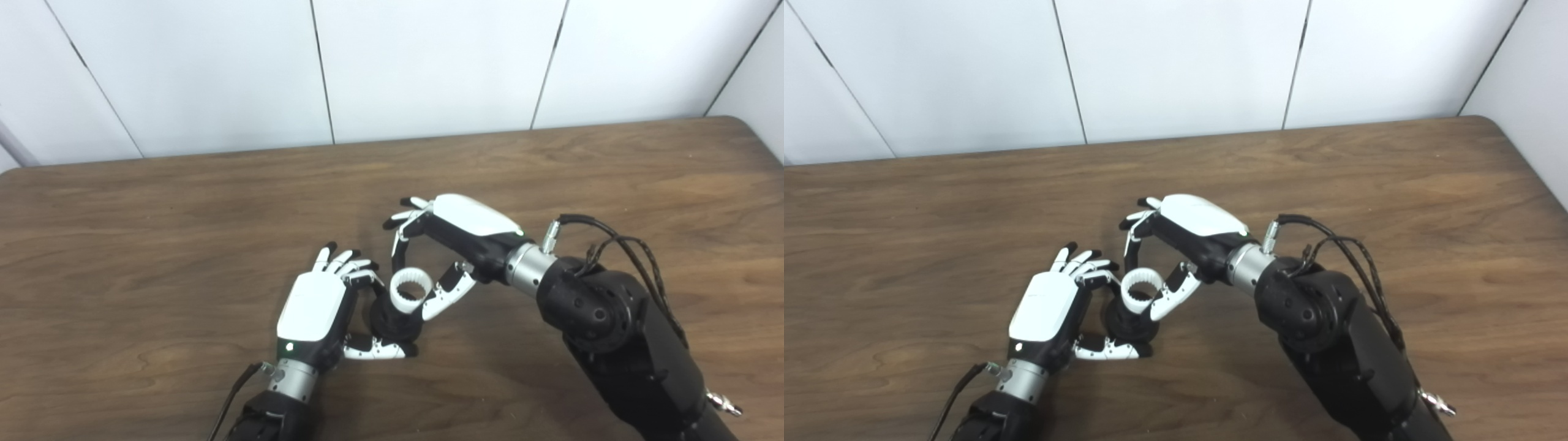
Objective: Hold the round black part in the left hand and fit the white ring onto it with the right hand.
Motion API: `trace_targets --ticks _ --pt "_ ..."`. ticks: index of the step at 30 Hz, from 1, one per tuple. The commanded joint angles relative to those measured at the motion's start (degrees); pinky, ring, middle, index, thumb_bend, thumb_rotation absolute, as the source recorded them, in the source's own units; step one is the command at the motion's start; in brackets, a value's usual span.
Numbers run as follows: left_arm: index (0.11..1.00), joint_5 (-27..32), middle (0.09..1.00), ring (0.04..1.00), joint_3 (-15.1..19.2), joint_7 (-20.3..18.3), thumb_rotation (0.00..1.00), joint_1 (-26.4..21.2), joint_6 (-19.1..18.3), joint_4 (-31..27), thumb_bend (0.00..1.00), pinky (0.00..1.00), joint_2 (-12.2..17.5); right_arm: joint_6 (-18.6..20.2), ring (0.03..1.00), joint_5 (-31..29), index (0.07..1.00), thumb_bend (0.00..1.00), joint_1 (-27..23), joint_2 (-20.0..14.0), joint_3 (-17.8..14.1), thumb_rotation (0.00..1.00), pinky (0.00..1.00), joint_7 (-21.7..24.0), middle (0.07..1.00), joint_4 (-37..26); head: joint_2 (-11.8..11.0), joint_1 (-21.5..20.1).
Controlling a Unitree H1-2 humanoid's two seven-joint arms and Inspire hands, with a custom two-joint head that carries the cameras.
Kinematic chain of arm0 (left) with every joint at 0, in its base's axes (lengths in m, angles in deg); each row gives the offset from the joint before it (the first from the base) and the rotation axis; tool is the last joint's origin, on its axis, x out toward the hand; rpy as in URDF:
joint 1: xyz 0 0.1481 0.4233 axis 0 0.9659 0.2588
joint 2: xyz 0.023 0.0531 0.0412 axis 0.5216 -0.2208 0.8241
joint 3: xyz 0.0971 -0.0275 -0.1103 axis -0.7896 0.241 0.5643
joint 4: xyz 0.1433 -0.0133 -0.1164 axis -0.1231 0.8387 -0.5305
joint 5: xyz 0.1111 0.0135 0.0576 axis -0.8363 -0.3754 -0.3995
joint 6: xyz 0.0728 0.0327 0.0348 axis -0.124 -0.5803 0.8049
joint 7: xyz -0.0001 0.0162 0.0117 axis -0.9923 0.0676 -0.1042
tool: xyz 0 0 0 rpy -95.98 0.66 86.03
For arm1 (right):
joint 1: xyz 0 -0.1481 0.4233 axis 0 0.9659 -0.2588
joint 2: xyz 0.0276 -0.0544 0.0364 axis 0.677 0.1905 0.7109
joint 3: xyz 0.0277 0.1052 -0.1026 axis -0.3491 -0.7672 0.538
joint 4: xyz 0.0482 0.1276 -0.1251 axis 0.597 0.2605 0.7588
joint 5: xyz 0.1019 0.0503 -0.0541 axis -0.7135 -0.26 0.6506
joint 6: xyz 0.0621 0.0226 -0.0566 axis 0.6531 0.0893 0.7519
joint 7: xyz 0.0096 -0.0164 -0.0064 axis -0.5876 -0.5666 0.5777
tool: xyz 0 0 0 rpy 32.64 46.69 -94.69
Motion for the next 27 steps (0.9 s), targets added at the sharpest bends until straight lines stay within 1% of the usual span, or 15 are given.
trace_targets --ticks 1,7,15,21,27 --pt "0.486 -1.02 0.779 0.887 -0.92 0.03 0.05 0.62 -0.11 0.81 0.52 1.00 -0.29 -1.13 0.999 -0.21 0.484 0.52 -1.51 0.65 -0.27 0.13 1.00 -0.90 0.868 -1.93 0.11 0.14" --pt "0.487 -0.95 0.779 0.886 -0.92 -0.01 0.05 0.65 -0.19 0.71 0.52 1.00 -0.36 -1.98 1.000 -0.52 0.484 0.52 -1.11 0.85 -0.11 0.13 1.00 -1.67 0.865 -1.05 0.26 0.30" --pt "0.487 -0.89 0.780 0.888 -0.91 -0.74 0.05 0.83 -0.58 -0.23 0.52 1.00 -0.48 -2.16 1.000 -0.36 0.485 0.52 -0.91 1.04 0.25 0.13 1.00 -1.91 0.866 -0.40 0.69 0.68" --pt "0.486 -1.08 0.777 0.881 -0.91 -0.35 0.05 0.78 -0.48 -0.13 0.52 1.00 -0.46 -3.15 1.000 -0.58 0.485 0.52 -0.67 1.18 0.15 0.13 1.00 -2.81 0.862 1.01 0.76 0.78" --pt "0.486 -1.13 0.777 0.882 -0.95 -0.55 0.05 0.83 -0.63 -0.50 0.52 1.00 -0.54 -3.15 1.000 -0.20 0.485 0.52 -0.49 1.28 0.36 0.13 1.00 -2.79 0.865 1.11 1.11 1.00"
